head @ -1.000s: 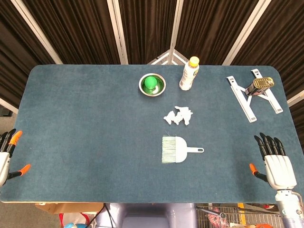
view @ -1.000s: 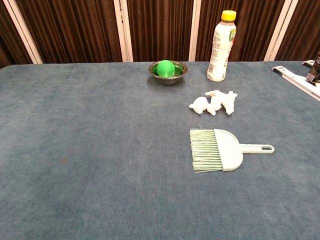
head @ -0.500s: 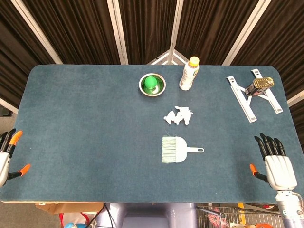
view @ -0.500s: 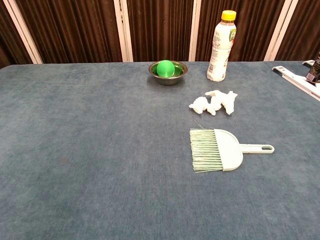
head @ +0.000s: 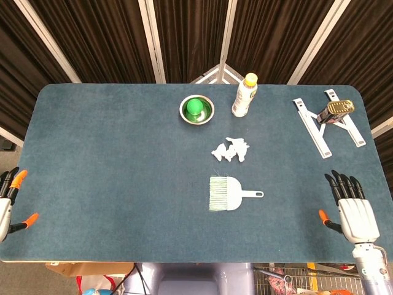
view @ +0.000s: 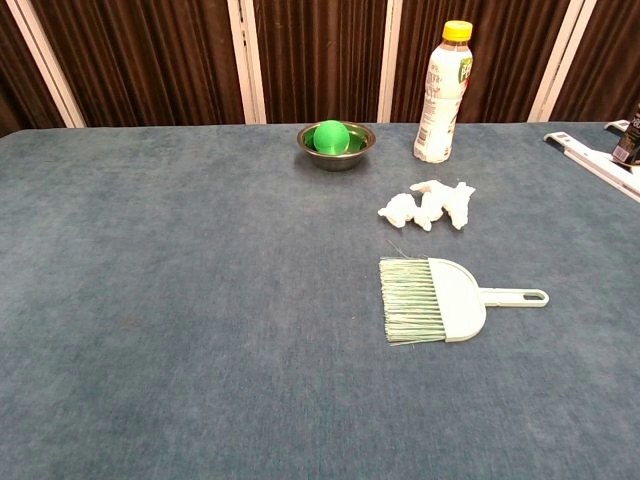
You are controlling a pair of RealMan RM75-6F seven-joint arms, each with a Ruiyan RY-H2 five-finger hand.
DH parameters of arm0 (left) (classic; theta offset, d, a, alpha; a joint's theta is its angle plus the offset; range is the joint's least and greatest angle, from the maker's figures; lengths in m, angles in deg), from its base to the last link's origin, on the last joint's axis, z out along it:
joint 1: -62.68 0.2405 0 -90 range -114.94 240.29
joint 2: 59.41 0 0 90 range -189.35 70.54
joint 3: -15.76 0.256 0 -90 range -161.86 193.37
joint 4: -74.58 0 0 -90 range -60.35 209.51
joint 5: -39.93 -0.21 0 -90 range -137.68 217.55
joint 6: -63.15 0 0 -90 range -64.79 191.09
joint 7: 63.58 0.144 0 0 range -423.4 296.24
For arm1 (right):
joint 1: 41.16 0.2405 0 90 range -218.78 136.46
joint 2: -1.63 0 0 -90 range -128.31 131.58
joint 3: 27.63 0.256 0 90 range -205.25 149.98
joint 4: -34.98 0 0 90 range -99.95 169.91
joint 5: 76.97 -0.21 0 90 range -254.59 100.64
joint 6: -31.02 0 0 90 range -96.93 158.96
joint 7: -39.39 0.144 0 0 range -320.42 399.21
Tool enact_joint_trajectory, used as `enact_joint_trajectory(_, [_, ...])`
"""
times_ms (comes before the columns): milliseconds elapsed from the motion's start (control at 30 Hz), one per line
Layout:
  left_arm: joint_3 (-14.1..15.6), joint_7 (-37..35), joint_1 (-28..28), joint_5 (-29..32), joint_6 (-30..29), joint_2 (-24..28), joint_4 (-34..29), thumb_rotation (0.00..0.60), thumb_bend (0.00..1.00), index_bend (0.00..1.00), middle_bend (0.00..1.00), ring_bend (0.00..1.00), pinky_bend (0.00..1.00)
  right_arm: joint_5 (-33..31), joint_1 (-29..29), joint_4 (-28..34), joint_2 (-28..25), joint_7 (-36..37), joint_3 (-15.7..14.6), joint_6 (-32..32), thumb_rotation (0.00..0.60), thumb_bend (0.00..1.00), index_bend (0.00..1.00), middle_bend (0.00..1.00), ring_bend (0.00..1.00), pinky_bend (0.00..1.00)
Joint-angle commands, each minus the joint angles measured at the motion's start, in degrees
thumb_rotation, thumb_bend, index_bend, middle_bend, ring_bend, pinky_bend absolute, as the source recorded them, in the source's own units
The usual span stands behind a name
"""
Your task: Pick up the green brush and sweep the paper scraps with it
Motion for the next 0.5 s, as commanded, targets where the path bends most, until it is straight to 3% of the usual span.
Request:
enact_joint_trajectory(33, [0.0, 0.0, 0.0, -0.1, -0.1, 0.0, -0.1, 0.600, 0.00, 0.00, 0.00, 0.00, 0.03, -0.4, 0.7, 0.2, 0.0, 0.4, 0.8, -0.4, 0.600, 0.33, 0.00, 0.15, 0.19, 0.24])
enact_joint_trajectory(100, [0.0, 0.0, 0.0, -0.2, -0.2, 0.0, -0.1, 0.600, 0.00, 0.00, 0.00, 0.00, 0.03, -0.7, 1.3, 0.1, 0.0, 0.7, 1.5, -0.7, 0.600, 0.33, 0.00, 0.43, 0.49, 0.53])
enact_joint_trajectory(200, [0.0, 0.1, 0.0, -0.2, -0.1, -0.1, 0.0, 0.600, 0.00, 0.00, 0.00, 0.00, 0.03, -1.1, 2.8, -0.8, 0.6, 1.2, 3.1, -1.5, 0.600, 0.33, 0.03, 0.71, 0.78, 0.78])
enact_joint_trajectory(267, [-0.1, 0.0, -0.1, -0.2, -0.1, -0.2, 0.0, 0.600, 0.00, 0.00, 0.00, 0.00, 0.03, -2.4, 4.3, -0.7, 1.0, 2.2, 4.3, -3.1, 0.600, 0.33, 0.12, 0.83, 0.90, 0.88])
enact_joint_trajectory(367, [-0.1, -0.1, -0.1, -0.3, 0.0, -0.2, 0.0, 0.600, 0.00, 0.00, 0.00, 0.00, 0.03, -4.3, 6.6, -0.8, 1.6, 2.2, 5.8, -6.0, 0.600, 0.33, 0.24, 0.94, 0.99, 0.95])
enact_joint_trajectory(500, [0.0, -0.3, -0.2, -0.2, 0.2, -0.2, 0.0, 0.600, 0.00, 0.00, 0.00, 0.00, 0.03, -7.6, 9.8, 0.2, 2.6, 0.1, 7.1, -10.9, 0.600, 0.33, 0.35, 1.00, 1.00, 0.98])
